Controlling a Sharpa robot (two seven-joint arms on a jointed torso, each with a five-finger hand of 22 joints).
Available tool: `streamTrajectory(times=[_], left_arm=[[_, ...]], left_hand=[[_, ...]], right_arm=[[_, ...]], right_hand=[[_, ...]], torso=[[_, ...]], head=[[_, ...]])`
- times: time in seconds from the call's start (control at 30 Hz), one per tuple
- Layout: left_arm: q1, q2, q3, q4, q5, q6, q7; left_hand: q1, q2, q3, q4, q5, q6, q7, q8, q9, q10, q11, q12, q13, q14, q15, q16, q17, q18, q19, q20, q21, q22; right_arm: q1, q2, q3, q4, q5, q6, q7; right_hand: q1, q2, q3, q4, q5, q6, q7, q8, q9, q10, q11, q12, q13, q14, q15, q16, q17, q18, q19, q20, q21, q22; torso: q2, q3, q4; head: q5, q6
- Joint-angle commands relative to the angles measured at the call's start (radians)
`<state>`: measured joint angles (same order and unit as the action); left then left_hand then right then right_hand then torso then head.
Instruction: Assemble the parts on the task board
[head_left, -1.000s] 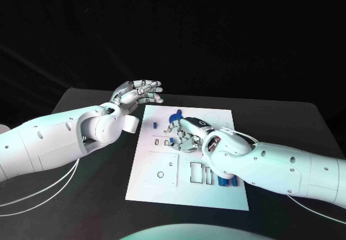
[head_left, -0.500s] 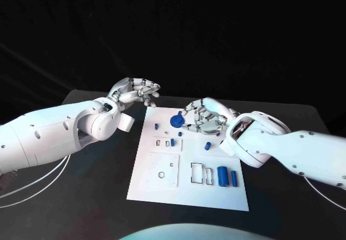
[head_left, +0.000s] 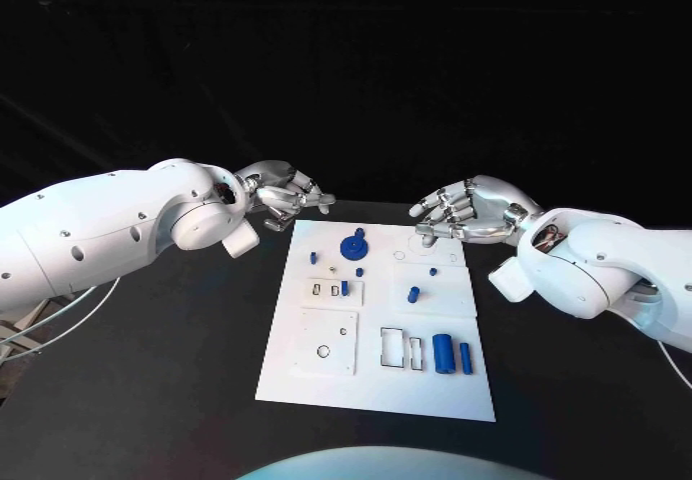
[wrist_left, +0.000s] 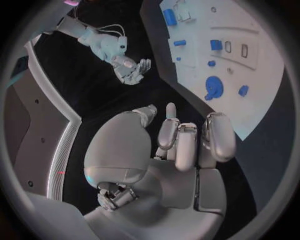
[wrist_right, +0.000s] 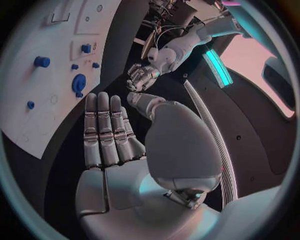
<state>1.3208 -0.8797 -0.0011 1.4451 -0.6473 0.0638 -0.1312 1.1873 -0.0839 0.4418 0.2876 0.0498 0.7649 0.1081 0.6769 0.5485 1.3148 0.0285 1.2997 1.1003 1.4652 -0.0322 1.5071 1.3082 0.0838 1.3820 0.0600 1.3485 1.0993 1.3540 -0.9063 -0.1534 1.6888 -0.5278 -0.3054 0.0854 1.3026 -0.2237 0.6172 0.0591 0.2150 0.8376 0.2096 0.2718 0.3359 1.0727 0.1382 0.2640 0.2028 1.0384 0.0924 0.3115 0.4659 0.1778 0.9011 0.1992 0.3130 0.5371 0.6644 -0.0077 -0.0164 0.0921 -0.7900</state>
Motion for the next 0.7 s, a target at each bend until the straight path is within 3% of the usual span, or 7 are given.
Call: streamTrajectory(times=[0.03,0.2,0.37,0.47,0.5,0.57,0.7], left_arm=[[0.016,0.024,-0.008,-0.005,-0.120,0.163,-0.230],[0.045,0.068,-0.036,-0.012,-0.150,0.228,-0.292],[0.067,0.111,-0.067,-0.017,-0.176,0.284,-0.347],[0.076,0.132,-0.081,-0.018,-0.203,0.309,-0.377],[0.078,0.139,-0.085,-0.019,-0.209,0.317,-0.386],[0.081,0.151,-0.091,-0.021,-0.217,0.325,-0.400],[0.085,0.177,-0.104,-0.027,-0.219,0.321,-0.427]], left_hand=[[-0.001,0.010,0.012,-0.002,0.000,-0.033,0.013,-0.012,0.002,-0.130,0.013,-0.136,-0.184,0.071,0.003,0.002,0.153,0.037,-0.099,0.006,-0.109,-0.204],[0.030,0.024,0.048,-0.012,0.001,-0.084,0.029,-0.027,0.003,-0.294,0.027,-0.352,-0.430,0.071,0.012,0.001,0.154,0.066,-0.131,0.011,-0.240,-0.397],[-0.017,0.040,0.050,0.003,0.000,-0.091,0.032,-0.014,0.009,-0.291,0.030,-0.386,-0.461,0.071,0.017,0.000,0.155,0.012,0.027,0.012,-0.068,-0.090],[-0.115,0.046,0.010,0.005,0.000,-0.045,0.008,0.063,0.051,-0.123,0.010,-0.148,-0.179,0.071,0.001,-0.001,0.157,-0.007,0.059,0.000,0.006,0.036],[-0.153,0.052,-0.010,0.002,0.002,-0.037,-0.001,0.088,0.070,-0.094,0.001,-0.099,-0.118,0.071,-0.005,-0.002,0.157,-0.011,0.064,-0.004,0.021,0.061],[-0.188,0.053,-0.039,0.006,0.000,-0.033,-0.012,0.123,0.098,-0.075,-0.008,-0.062,-0.072,0.072,-0.013,-0.002,0.158,-0.015,0.068,-0.011,0.037,0.086],[-0.224,0.059,-0.074,0.007,0.000,-0.046,-0.018,0.140,0.120,-0.067,-0.013,-0.043,-0.046,0.072,-0.019,-0.002,0.159,-0.018,0.072,-0.015,0.050,0.109]], right_arm=[[0.002,-0.008,0.000,-0.022,0.100,0.058,0.065],[0.003,-0.014,0.000,-0.057,0.115,0.048,0.085],[0.003,-0.021,0.000,-0.084,0.109,-0.007,0.088],[0.003,-0.024,-0.001,-0.096,0.088,-0.039,0.076],[0.003,-0.025,-0.002,-0.099,0.080,-0.047,0.071],[0.003,-0.027,-0.002,-0.104,0.064,-0.059,0.059],[0.003,-0.027,-0.003,-0.111,0.036,-0.079,0.038]], right_hand=[[-0.019,0.007,-0.008,-0.021,-0.003,-0.012,0.009,-0.030,-0.012,0.011,0.014,-0.077,-0.087,-0.026,0.021,-0.088,-0.059,0.009,0.038,0.014,-0.072,-0.089],[-0.003,0.024,-0.011,-0.054,-0.002,0.000,0.002,-0.043,-0.016,0.040,0.012,-0.117,-0.139,0.027,0.011,-0.114,-0.100,0.006,0.089,0.009,-0.118,-0.163],[0.005,0.030,-0.110,-0.093,-0.007,0.100,-0.048,0.002,0.000,0.224,-0.062,-0.032,-0.092,0.312,-0.083,0.035,-0.022,0.006,0.322,-0.085,0.037,-0.097],[-0.054,0.009,-0.193,-0.063,-0.004,0.126,-0.084,0.072,0.037,0.263,-0.103,0.144,0.054,0.349,-0.114,0.278,0.167,0.002,0.369,-0.117,0.136,-0.027],[-0.071,0.015,-0.221,-0.042,0.000,0.112,-0.095,0.125,0.073,0.203,-0.111,0.284,0.182,0.329,-0.125,0.515,0.371,-0.003,0.371,-0.128,0.212,0.038],[-0.086,0.015,-0.238,-0.012,0.000,0.064,-0.097,0.201,0.124,0.131,-0.108,0.542,0.443,0.319,-0.122,0.764,0.586,-0.024,0.370,-0.129,0.426,0.243],[-0.092,0.011,-0.239,0.017,0.001,0.029,-0.097,0.251,0.150,0.136,-0.105,0.717,0.641,0.337,-0.122,0.884,0.683,-0.037,0.364,-0.123,0.568,0.380]], torso=[[-0.010,0.0025,-0.0001],[-0.014,0.0017,0.0002],[-0.015,0.0028,0.0030],[-0.015,0.0035,0.0053],[-0.015,0.0034,0.0053],[-0.014,0.0032,0.0045],[-0.014,0.0035,0.0020]], head=[[-0.003,-0.004],[-0.008,-0.007],[-0.011,-0.012],[-0.011,-0.016],[-0.011,-0.016],[-0.010,-0.020],[-0.009,-0.022]])
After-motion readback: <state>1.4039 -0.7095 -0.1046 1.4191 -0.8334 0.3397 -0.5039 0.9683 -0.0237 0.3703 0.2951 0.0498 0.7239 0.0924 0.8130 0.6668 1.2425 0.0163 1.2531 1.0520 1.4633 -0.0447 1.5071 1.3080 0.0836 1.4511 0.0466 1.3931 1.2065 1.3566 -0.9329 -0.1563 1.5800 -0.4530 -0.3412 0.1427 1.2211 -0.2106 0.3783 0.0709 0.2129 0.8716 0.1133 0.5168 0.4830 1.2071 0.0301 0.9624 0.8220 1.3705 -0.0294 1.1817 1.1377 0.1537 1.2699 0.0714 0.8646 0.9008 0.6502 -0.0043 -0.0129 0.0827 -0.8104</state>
